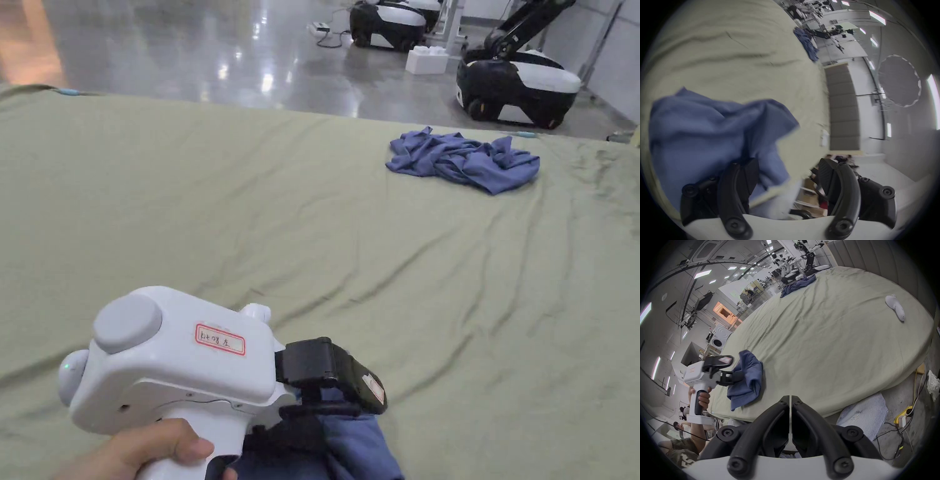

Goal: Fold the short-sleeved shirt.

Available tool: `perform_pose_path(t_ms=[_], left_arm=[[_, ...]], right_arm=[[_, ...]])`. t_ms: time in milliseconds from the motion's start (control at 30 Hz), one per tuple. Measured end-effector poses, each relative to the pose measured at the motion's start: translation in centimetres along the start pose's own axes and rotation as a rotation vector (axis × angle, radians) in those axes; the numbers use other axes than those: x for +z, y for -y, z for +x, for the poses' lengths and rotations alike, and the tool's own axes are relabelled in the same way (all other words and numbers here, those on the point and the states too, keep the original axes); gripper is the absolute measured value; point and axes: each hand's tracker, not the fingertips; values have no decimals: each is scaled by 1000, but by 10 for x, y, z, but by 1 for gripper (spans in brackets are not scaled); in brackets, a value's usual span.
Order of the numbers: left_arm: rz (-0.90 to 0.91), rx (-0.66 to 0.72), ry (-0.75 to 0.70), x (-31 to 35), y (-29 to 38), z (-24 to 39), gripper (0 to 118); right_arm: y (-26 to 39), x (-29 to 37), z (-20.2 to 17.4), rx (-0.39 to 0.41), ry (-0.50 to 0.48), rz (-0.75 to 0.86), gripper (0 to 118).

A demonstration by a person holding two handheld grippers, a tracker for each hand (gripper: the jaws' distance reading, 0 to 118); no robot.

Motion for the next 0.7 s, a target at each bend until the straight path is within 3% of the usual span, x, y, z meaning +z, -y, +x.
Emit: perform_pose_path(t_ms=[100,133,167,200,233,300,433,700], left_arm=[[-60,-30,99,21,3,6,88],[-25,-79,91,31,5,7,76],[32,-128,42,40,7,6,55],[86,-178,-79,46,6,5,27],[122,-206,-193,47,5,3,14],[150,-145,-301,42,1,-13,14],[19,-18,-144,6,-4,-36,14],[-28,-180,-145,-76,-8,-26,10]], right_arm=[[0,-2,3,-9,8,-1,4],[0,-3,4,-10,10,0,4],[1,-4,4,-11,10,0,4],[2,-5,4,-13,5,-3,4],[3,-6,5,-15,-5,-8,4],[5,-9,4,-14,-18,-21,4],[7,-15,3,-9,-23,-44,4],[7,-26,2,-30,-36,-68,4]])
